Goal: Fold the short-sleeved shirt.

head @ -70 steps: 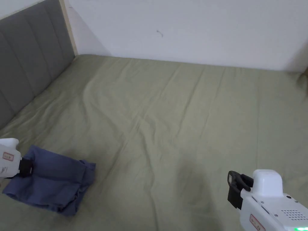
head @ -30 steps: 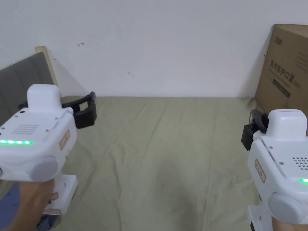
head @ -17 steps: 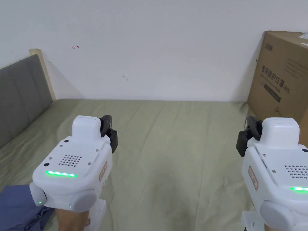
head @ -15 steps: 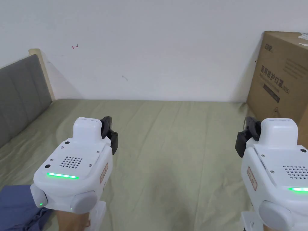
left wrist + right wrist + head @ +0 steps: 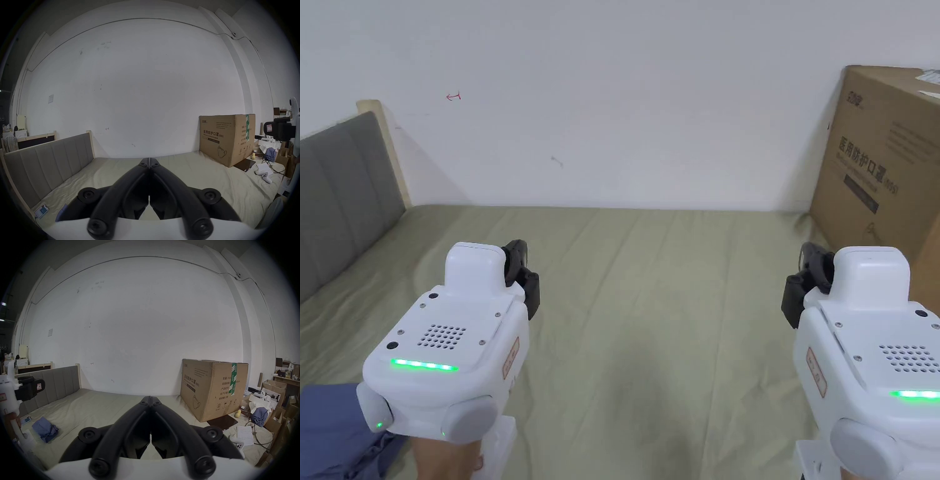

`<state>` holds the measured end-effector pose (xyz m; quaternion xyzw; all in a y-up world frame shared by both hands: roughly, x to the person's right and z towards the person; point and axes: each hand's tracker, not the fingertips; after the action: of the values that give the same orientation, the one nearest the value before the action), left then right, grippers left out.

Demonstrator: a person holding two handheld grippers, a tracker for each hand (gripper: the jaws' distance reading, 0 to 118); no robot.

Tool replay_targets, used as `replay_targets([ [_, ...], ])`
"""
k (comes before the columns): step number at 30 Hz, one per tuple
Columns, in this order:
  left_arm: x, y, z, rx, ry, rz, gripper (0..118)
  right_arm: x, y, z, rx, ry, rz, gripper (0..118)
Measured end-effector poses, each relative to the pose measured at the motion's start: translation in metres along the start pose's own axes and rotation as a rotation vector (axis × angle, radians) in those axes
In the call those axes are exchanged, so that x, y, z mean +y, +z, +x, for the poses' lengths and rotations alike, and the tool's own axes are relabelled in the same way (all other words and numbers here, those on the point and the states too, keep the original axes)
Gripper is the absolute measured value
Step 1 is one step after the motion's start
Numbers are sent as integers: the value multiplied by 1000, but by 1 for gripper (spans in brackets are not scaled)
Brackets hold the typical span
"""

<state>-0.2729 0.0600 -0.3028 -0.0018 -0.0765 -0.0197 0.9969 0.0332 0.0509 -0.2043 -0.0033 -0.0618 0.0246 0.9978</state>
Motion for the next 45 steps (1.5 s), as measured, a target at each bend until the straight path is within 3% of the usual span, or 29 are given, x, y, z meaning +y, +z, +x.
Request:
replay_targets([
  [45,-4,1,-7,4,25,-4,0,-2,3,-2,0,19,0,0],
])
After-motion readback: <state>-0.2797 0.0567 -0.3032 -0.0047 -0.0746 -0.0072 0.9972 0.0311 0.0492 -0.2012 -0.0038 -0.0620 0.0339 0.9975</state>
